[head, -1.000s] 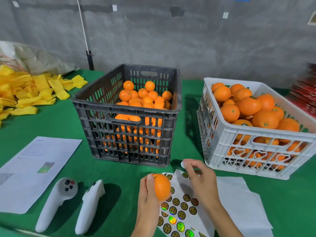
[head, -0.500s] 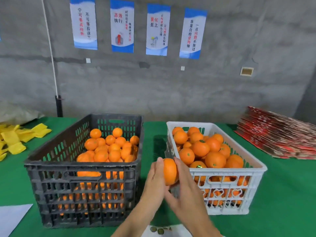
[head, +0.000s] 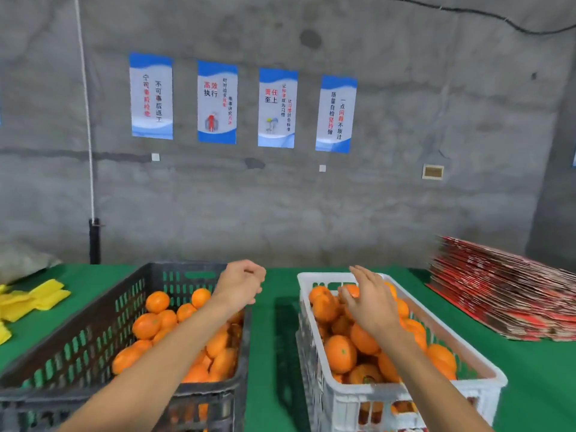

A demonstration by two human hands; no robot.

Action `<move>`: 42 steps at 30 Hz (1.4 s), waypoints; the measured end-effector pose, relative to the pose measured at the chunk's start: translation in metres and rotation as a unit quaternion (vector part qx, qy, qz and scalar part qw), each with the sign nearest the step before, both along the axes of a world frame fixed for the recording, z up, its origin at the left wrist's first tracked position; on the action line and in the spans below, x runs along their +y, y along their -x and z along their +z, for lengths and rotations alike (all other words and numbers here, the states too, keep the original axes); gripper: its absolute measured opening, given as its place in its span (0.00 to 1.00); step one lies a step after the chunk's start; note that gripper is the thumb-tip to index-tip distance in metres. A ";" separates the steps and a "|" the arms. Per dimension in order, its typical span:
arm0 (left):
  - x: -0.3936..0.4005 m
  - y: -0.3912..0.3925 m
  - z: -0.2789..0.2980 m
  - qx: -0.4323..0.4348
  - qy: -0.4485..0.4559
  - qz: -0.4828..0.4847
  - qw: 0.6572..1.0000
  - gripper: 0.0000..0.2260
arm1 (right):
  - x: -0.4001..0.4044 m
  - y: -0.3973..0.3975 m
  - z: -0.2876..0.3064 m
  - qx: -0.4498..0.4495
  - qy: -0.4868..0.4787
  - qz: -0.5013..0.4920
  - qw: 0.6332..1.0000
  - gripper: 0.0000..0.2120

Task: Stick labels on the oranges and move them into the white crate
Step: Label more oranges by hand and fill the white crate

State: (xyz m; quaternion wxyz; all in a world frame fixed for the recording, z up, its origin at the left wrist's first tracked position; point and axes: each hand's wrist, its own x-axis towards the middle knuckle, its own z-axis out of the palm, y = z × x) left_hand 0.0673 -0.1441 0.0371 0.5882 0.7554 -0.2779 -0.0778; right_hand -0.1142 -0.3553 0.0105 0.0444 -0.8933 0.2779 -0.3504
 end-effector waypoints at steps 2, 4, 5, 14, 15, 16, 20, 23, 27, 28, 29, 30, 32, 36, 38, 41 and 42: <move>0.017 -0.034 -0.008 -0.038 -0.050 0.034 0.997 0.07 | 0.023 -0.025 -0.001 0.005 -0.011 0.045 0.999 0.25; 0.035 -0.067 -0.019 -0.072 -0.117 0.069 0.988 0.08 | 0.049 -0.052 -0.005 0.009 -0.050 0.100 0.994 0.24; 0.043 -0.081 -0.024 -0.079 -0.147 0.079 0.983 0.08 | 0.061 -0.067 -0.007 0.012 -0.071 0.127 0.989 0.25; 0.045 -0.170 -0.068 -0.047 -0.272 0.045 0.960 0.08 | 0.126 -0.206 -0.025 0.100 -0.146 0.264 0.948 0.26; 0.040 -0.176 -0.069 -0.049 -0.294 0.037 0.954 0.10 | 0.125 -0.219 -0.027 0.114 -0.148 0.266 0.946 0.27; 0.036 -0.179 -0.071 -0.049 -0.327 0.028 0.943 0.12 | 0.124 -0.230 -0.028 0.125 -0.147 0.264 0.945 0.27; 0.025 -0.183 -0.081 -0.032 -0.518 -0.077 0.851 0.25 | 0.111 -0.265 -0.031 0.154 -0.132 0.252 0.946 0.28; 0.018 -0.186 -0.087 -0.024 -0.560 -0.116 0.820 0.27 | 0.106 -0.277 -0.034 0.158 -0.130 0.248 0.947 0.27; 0.015 -0.154 -0.083 -0.045 -0.609 -0.155 0.777 0.49 | 0.107 -0.278 -0.036 0.158 -0.115 0.243 0.950 0.27; 0.016 -0.137 -0.076 -0.078 -0.616 -0.163 0.767 0.75 | 0.109 -0.276 -0.037 0.159 -0.110 0.238 0.952 0.27; 0.009 -0.145 -0.086 -0.088 -0.593 -0.138 0.789 0.38 | 0.111 -0.272 -0.037 0.156 -0.107 0.234 0.954 0.27; 0.016 -0.141 -0.091 -0.125 -0.559 -0.113 0.811 0.25 | 0.114 -0.268 -0.036 0.148 -0.110 0.233 0.955 0.26; 0.029 -0.153 -0.096 -0.136 -0.583 -0.120 0.792 0.24 | 0.119 -0.255 -0.034 0.111 -0.155 0.244 0.951 0.25; 0.050 -0.152 -0.056 -0.122 -0.466 -0.087 0.872 0.27 | 0.124 -0.219 -0.027 0.046 -0.201 0.278 0.938 0.24; 0.063 -0.132 -0.026 -0.180 -0.315 -0.060 0.930 0.23 | 0.131 -0.195 -0.021 0.011 -0.185 0.287 0.940 0.22; 0.088 -0.080 0.002 -0.279 -0.131 -0.035 0.951 0.23 | 0.156 -0.151 -0.009 -0.096 -0.189 0.329 0.920 0.20; 0.096 -0.058 0.005 -0.327 -0.095 -0.037 0.939 0.24 | 0.165 -0.135 -0.006 -0.137 -0.195 0.342 0.909 0.20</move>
